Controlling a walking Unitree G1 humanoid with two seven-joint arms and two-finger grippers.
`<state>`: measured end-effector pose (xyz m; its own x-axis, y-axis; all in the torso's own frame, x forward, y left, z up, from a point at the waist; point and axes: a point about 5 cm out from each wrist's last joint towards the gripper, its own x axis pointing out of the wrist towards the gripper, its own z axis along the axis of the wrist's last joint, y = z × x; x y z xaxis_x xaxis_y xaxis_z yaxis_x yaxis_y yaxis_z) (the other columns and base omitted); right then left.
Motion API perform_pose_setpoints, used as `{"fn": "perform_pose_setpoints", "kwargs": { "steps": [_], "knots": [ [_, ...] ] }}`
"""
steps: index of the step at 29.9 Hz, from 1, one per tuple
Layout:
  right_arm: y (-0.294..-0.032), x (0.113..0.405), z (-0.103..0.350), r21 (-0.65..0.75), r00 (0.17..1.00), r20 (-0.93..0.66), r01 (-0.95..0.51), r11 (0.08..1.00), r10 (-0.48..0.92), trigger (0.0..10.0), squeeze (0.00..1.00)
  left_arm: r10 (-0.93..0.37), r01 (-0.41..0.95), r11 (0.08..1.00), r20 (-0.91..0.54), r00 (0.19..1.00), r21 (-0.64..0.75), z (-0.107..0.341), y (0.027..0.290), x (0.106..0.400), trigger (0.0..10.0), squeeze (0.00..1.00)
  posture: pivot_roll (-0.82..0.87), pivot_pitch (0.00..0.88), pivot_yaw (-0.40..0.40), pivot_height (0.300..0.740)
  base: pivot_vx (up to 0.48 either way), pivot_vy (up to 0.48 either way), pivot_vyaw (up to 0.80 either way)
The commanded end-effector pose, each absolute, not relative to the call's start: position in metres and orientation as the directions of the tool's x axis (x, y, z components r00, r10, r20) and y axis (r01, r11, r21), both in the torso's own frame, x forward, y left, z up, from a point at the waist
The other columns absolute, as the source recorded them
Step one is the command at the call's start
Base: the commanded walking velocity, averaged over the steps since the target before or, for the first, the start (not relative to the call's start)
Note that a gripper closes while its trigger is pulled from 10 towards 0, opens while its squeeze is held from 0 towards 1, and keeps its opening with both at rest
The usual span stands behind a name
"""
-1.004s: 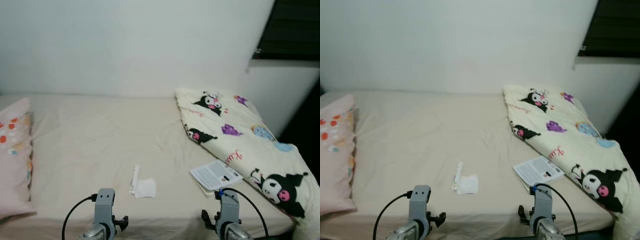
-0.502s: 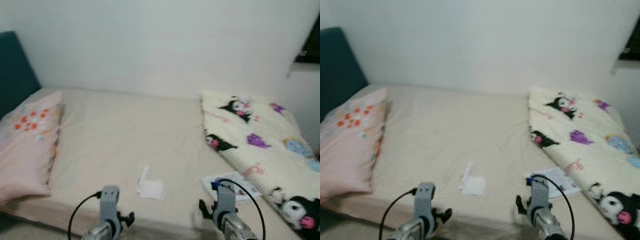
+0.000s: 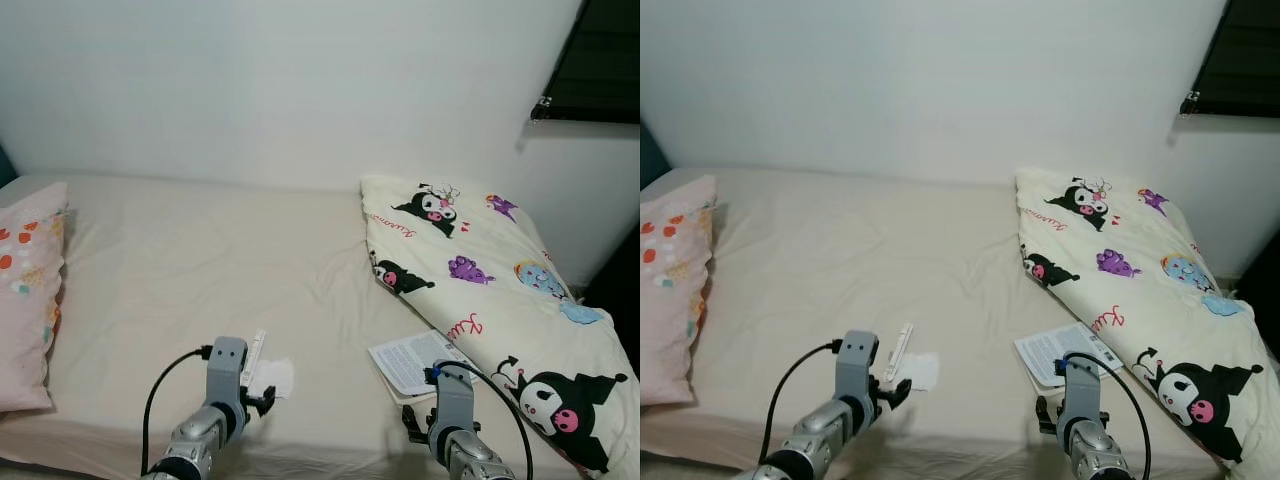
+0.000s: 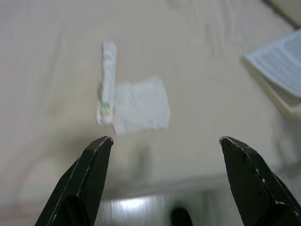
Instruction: Clean up the room
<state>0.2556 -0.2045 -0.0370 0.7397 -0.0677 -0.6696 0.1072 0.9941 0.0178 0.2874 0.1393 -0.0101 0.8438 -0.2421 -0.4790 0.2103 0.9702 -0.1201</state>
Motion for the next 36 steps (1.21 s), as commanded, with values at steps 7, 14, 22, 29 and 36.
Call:
{"fn": "perform_pose_setpoints", "kwargs": {
  "steps": [7,14,22,29,36],
  "knots": [
    [-0.199,0.264,-0.031,0.042,0.765,-0.643,0.081,0.996,-0.035,10.0,0.0,-0.338,0.306,0.941,-0.395,0.854,-0.145,0.002,0.127,0.296,10.0,0.0,0.02,0.008,-0.04,0.675,0.0,0.0,0.0],
    [-0.191,0.279,-0.019,0.058,0.801,-0.599,0.045,0.997,-0.001,10.0,0.0,-0.444,0.439,0.894,-0.31,0.841,-0.091,0.021,0.105,0.308,10.0,0.0,0.02,0.018,-0.045,0.645,0.0,0.0,0.0],
    [-0.189,0.283,-0.016,0.066,0.813,-0.582,0.033,0.997,0.011,10.0,0.0,-0.426,0.423,0.903,-0.293,0.856,-0.076,0.025,0.101,0.312,10.0,0.0,0.01,0.024,-0.043,0.62,0.0,0.0,0.0],
    [-0.187,0.286,-0.013,0.084,0.823,-0.567,0.031,0.996,0.023,10.0,0.0,-0.356,0.35,0.934,-0.269,0.895,-0.073,0.032,0.102,0.319,10.0,0.0,0.01,0.028,-0.039,0.595,0.0,0.0,0.0],
    [-0.184,0.294,-0.005,0.121,0.849,-0.528,0.033,0.992,0.036,10.0,0.0,-0.343,0.324,0.937,-0.16,0.926,-0.132,0.056,0.094,0.335,10.0,0.0,0.0,0.032,-0.034,0.555,0.0,0.0,0.0]
  ]
}}
